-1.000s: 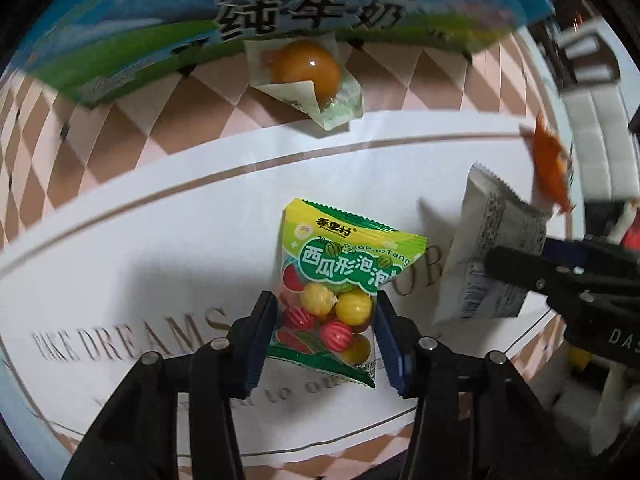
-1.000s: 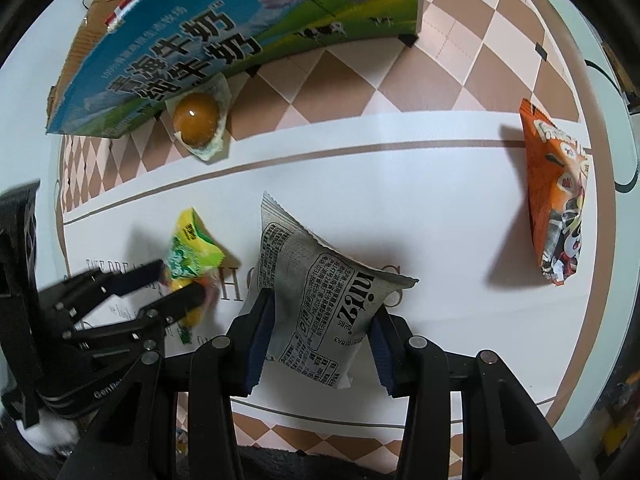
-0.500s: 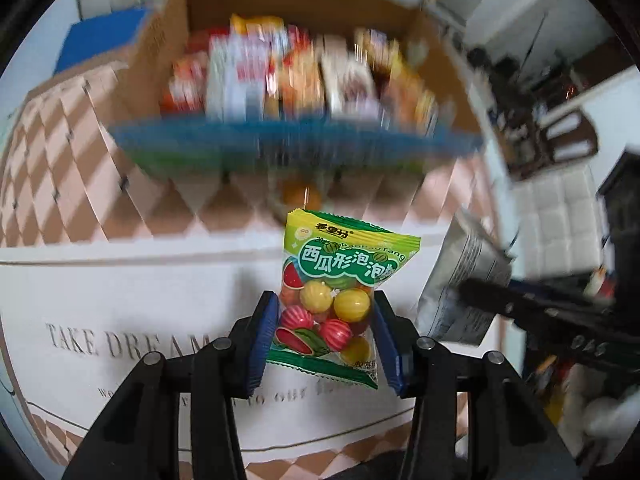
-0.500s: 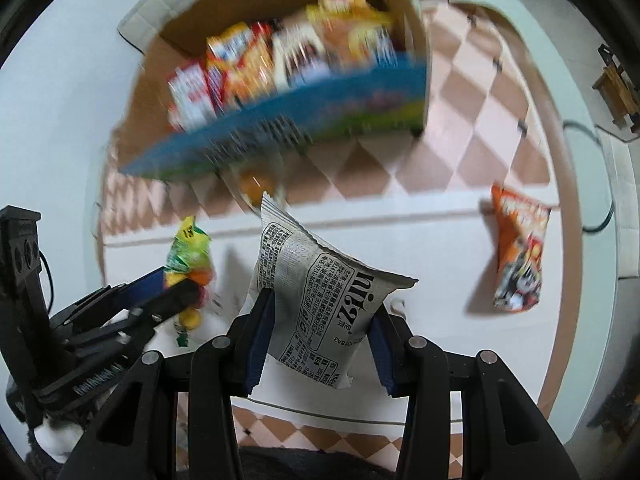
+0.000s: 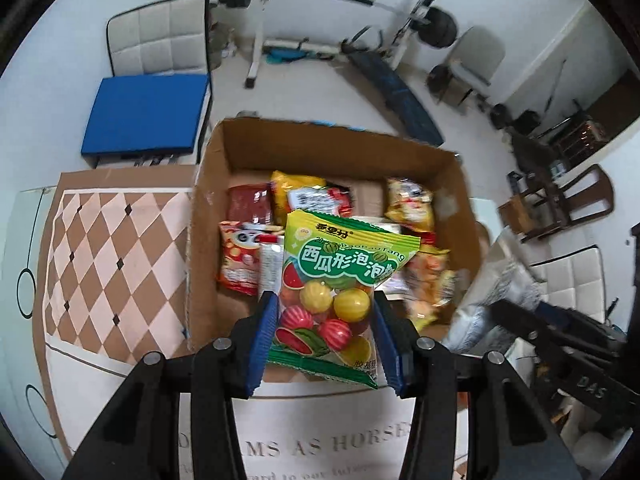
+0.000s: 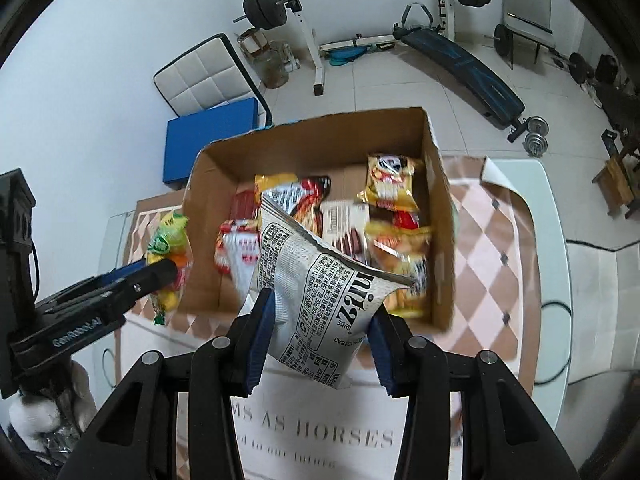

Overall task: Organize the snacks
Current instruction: 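Carry both packs into the box and open both tools to release them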

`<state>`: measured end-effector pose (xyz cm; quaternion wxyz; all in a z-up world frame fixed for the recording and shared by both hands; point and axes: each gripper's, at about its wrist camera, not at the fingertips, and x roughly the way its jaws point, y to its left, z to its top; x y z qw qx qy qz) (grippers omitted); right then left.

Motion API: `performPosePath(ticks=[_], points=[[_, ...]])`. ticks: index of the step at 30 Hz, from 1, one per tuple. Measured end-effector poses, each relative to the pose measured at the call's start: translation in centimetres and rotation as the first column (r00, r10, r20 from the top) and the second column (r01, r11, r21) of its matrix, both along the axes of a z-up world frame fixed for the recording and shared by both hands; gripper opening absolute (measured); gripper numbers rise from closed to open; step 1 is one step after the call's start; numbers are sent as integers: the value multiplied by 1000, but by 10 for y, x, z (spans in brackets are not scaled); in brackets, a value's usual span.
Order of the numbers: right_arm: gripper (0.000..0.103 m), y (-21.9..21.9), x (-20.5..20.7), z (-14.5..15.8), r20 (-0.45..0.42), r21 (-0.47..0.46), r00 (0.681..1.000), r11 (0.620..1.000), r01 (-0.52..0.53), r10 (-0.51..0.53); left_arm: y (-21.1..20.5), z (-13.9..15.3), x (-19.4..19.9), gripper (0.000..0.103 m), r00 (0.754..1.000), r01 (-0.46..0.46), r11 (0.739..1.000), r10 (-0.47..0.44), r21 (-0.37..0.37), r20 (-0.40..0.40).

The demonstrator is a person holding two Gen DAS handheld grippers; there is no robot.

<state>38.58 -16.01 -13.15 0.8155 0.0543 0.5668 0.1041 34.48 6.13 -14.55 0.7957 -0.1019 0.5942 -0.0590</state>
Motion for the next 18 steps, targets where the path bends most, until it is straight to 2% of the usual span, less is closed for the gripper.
performPosePath(ticks=[6, 9, 10, 11, 12, 13, 18], points=[[47, 13, 34, -46, -84, 8, 996, 999, 35, -34, 11, -51, 21, 45, 987, -5, 1000, 7, 13, -162], [51, 15, 45, -83, -184, 49, 982, 997, 61, -51, 13, -77, 26, 45, 969, -18, 999, 28, 45, -245], [55, 15, 46, -95, -228, 69, 973, 995, 66, -49, 13, -80, 26, 45, 965, -25, 999, 37, 48, -259], [74, 17, 50, -105, -270, 83, 962, 994, 68, -44, 13, -85, 27, 50, 960, -32, 998, 46, 54, -274], [85, 18, 51, -112, -298, 61, 953, 996, 68, -47, 12, -88, 28, 63, 957, -29, 997, 47, 66, -286], [92, 20, 51, -115, -298, 41, 953, 997, 59, -45, 11, -89, 29, 67, 956, -25, 997, 46, 75, -290], [92, 23, 49, -114, -277, -29, 960, 999, 34, -41, 4, -82, 30, 70, 966, 2, 997, 18, 77, -256]])
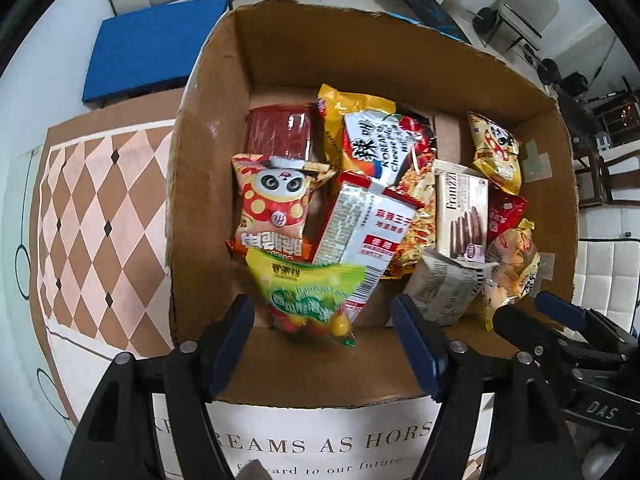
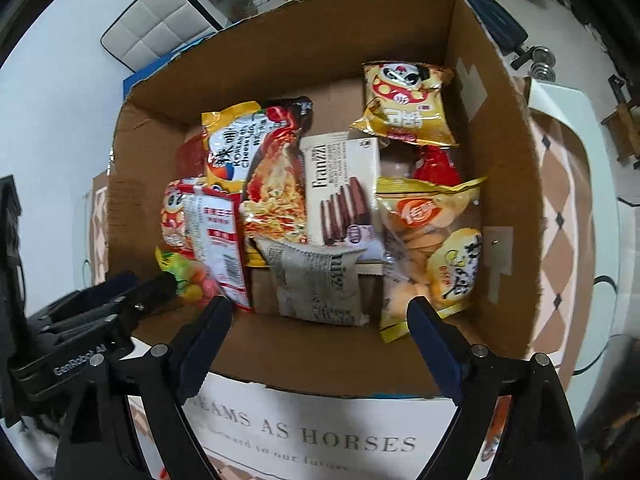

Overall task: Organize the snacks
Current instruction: 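Carry both packs into the box and open both tools to release them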

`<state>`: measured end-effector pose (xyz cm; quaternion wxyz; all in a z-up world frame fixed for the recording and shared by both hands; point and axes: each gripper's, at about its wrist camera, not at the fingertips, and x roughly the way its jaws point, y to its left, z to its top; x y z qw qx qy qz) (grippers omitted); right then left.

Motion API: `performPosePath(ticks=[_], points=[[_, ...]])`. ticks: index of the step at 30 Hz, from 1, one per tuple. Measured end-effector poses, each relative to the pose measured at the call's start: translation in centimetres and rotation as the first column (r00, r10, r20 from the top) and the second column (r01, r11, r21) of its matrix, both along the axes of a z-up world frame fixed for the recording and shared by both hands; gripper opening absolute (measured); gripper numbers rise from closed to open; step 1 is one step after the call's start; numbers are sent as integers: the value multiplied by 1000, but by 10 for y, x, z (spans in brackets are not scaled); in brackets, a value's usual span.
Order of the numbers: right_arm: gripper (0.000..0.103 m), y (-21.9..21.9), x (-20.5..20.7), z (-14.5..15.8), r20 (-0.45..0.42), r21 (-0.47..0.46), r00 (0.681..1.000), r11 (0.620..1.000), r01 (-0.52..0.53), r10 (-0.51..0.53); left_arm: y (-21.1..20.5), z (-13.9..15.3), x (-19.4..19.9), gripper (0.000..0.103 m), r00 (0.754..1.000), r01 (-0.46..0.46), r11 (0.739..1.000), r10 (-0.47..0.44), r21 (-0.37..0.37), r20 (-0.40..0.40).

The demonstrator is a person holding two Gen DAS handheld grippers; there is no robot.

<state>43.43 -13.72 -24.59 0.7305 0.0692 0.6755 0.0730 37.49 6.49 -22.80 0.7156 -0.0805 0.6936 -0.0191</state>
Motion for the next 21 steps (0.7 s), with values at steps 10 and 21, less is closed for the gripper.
performPosePath(ticks=[10, 21], points=[[92, -14, -15, 18, 48, -102, 999, 995, 5, 0, -5, 28, -9, 71, 994, -12, 1000, 13, -9, 107], [95, -21, -63, 68, 226, -174, 974, 984, 22, 18, -18, 74, -56, 71, 955, -28, 997, 4, 74, 296]])
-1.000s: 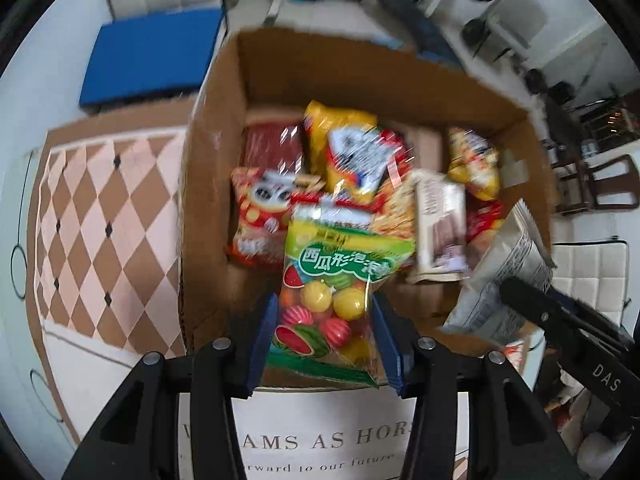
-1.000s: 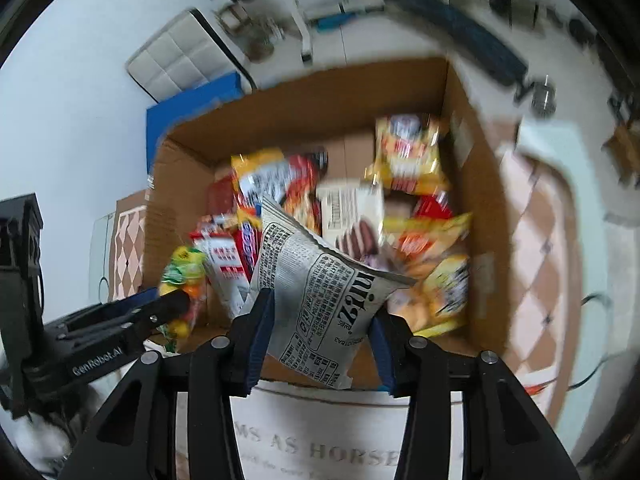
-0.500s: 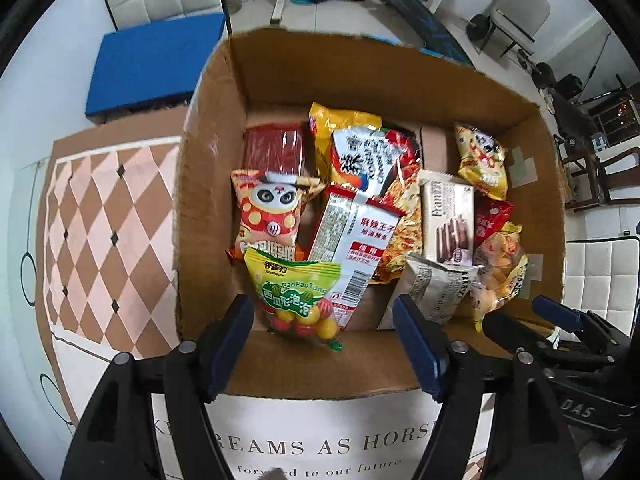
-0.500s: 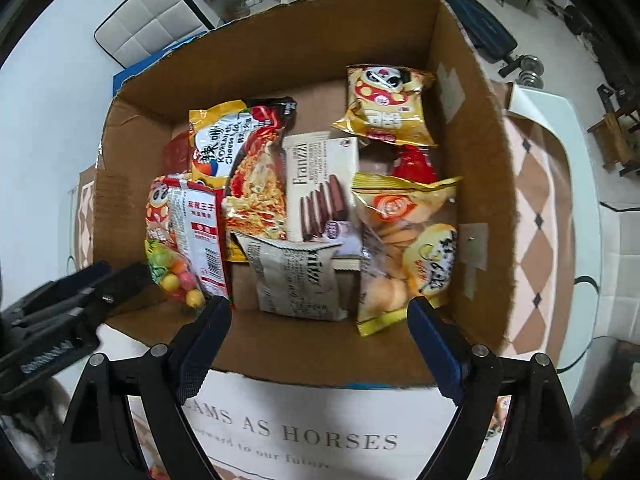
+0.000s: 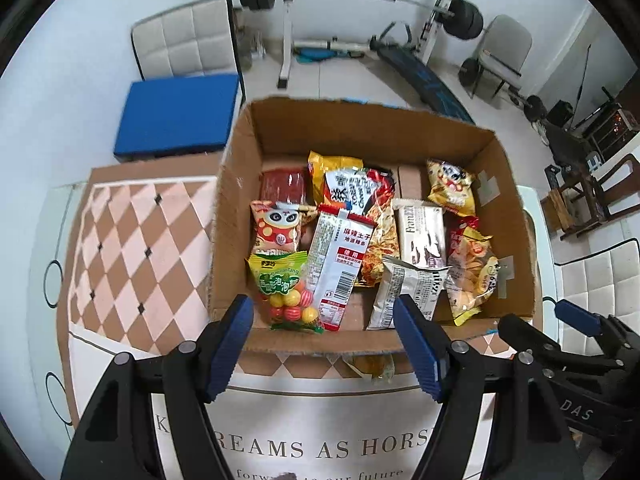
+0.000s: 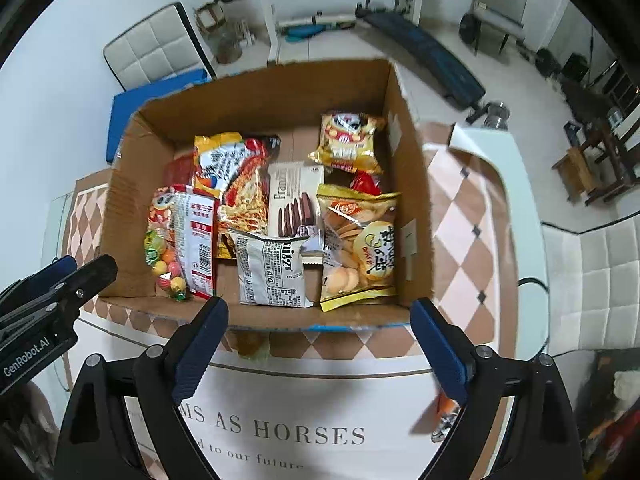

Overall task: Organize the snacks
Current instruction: 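Carry both packs into the box and open both tools to release them, then grasp the egg snack with the left tool while the right tool grasps the orange panda bag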

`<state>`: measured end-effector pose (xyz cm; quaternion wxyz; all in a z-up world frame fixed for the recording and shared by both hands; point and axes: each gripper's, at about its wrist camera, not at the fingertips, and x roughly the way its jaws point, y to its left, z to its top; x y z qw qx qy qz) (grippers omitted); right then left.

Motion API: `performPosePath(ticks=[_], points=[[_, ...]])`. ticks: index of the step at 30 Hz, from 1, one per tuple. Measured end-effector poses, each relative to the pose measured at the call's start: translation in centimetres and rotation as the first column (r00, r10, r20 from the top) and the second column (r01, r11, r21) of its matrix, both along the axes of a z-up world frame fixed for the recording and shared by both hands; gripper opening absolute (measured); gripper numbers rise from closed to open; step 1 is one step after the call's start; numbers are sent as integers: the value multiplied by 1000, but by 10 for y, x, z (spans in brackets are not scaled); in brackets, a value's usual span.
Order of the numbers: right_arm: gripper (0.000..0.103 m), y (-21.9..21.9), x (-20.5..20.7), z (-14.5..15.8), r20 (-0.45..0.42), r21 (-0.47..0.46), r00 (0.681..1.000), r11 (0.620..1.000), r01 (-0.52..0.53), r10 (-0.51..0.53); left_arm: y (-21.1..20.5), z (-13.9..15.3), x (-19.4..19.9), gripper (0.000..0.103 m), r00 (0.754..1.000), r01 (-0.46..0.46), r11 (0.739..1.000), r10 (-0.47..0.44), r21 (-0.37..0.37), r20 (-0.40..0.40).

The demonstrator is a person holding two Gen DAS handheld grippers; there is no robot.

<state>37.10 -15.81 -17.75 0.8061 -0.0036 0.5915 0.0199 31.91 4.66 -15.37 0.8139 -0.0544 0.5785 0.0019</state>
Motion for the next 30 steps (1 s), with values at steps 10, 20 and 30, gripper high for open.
performPosePath(ticks=[10, 20, 30], points=[[95, -2, -50, 50, 121, -20, 992, 1000, -21, 23, -7, 40, -47, 71, 992, -8, 1000, 6, 15, 126], [95, -14, -97, 91, 189, 38, 982, 999, -15, 7, -12, 68, -89, 71, 981, -33, 999, 33, -2, 189], [96, -106, -114, 27, 25, 83, 975, 972, 220, -223, -12, -19, -93, 71, 990, -140, 986, 137, -88, -45]])
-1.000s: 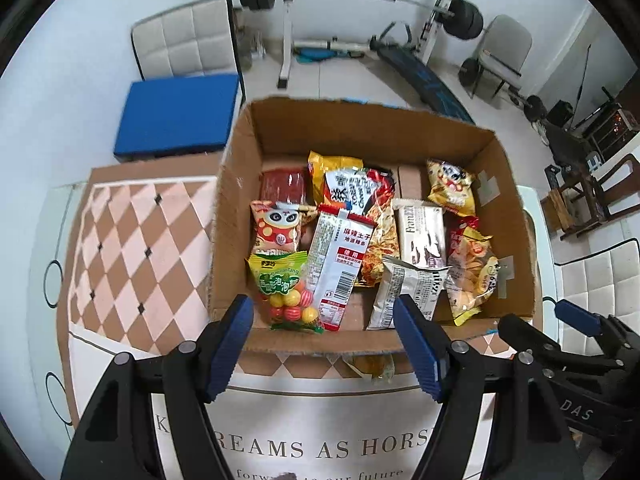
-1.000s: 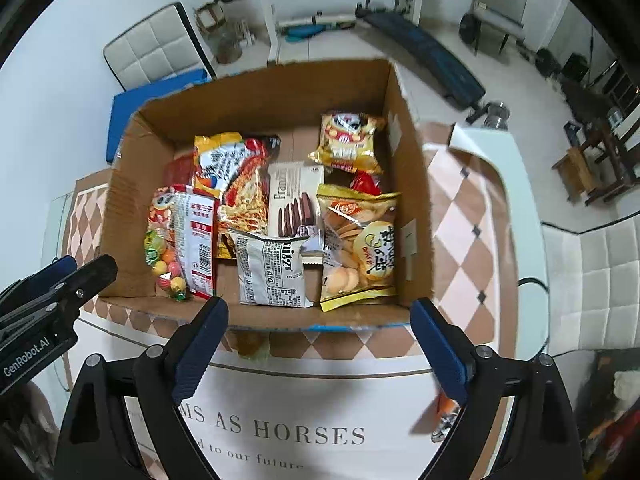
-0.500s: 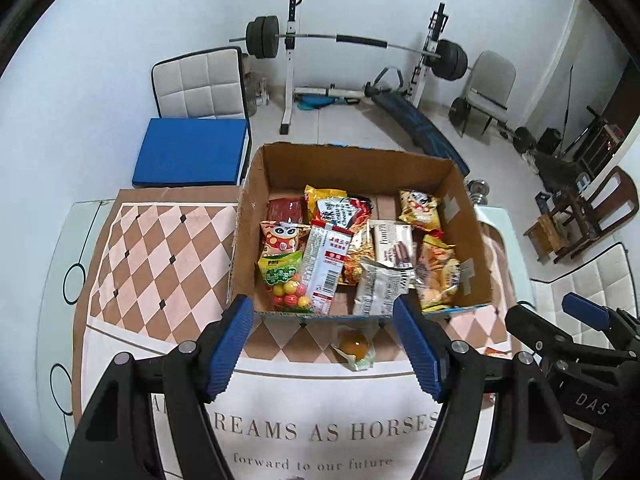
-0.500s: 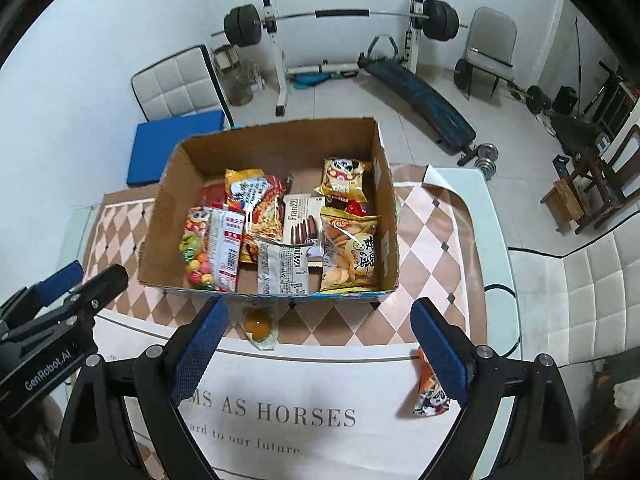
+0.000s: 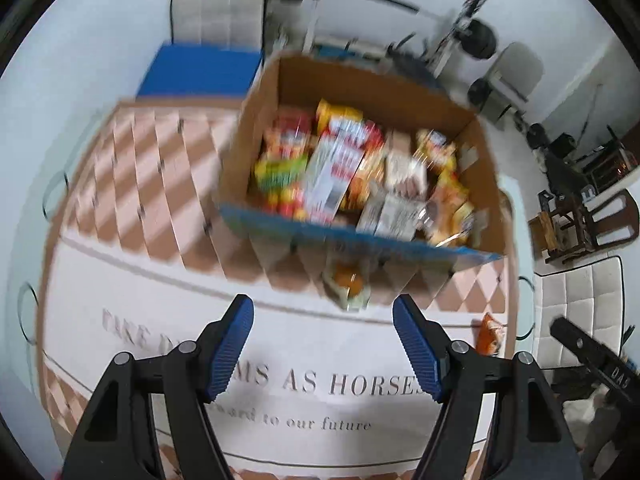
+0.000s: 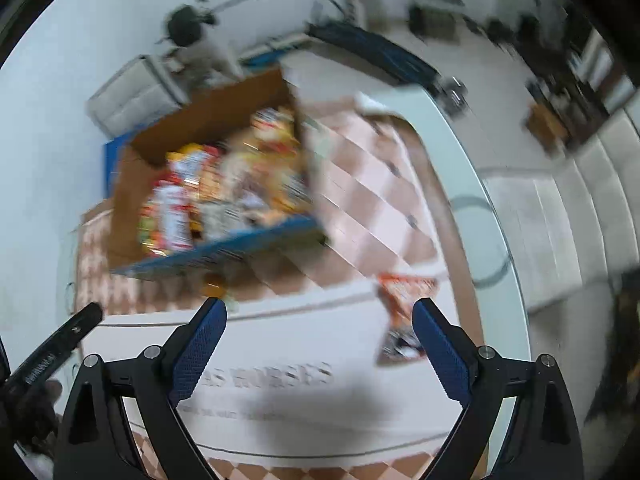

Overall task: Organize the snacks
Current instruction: 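Grasp the egg snack with the left tool while the right tool grasps the orange panda bag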

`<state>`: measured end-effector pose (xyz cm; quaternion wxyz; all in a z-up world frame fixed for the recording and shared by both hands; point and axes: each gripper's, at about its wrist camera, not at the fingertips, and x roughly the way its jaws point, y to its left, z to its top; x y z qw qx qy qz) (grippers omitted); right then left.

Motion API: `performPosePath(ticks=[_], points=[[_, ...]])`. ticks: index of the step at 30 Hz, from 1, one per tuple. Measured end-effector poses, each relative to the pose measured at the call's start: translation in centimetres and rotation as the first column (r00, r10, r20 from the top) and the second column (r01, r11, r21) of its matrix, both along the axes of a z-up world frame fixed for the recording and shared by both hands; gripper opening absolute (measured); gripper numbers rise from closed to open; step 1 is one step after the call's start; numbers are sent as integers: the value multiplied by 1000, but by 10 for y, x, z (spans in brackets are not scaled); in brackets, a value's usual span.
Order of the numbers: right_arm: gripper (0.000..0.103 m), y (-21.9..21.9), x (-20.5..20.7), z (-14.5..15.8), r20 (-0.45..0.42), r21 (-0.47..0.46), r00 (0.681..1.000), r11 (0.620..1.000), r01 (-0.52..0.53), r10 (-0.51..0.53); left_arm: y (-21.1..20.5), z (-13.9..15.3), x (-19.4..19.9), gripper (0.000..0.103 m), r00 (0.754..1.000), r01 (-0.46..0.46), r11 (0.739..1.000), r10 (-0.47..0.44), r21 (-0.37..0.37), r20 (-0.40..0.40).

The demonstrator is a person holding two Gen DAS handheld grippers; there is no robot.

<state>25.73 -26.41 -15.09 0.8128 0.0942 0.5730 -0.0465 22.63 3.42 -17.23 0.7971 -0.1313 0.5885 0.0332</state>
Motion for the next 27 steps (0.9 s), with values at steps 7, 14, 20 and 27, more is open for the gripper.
performPosePath(ticks=[7, 14, 20, 27], points=[[96, -77, 0, -81, -160, 17, 971, 983, 185, -180, -15, -72, 24, 71, 987, -25, 995, 10, -93, -162], [96, -108, 12, -146, -270, 77, 931, 959, 274, -245, -31, -103, 51, 71, 977, -16, 995, -4, -95, -211], [93, -98, 25, -175, -311, 61, 928, 970, 237, -207, -41, -129, 76, 71, 969, 11, 998, -26, -64, -246], [62, -78, 24, -189, -331, -1, 930, 986, 168, -159, -58, -164, 89, 71, 943, 74, 997, -77, -23, -324]])
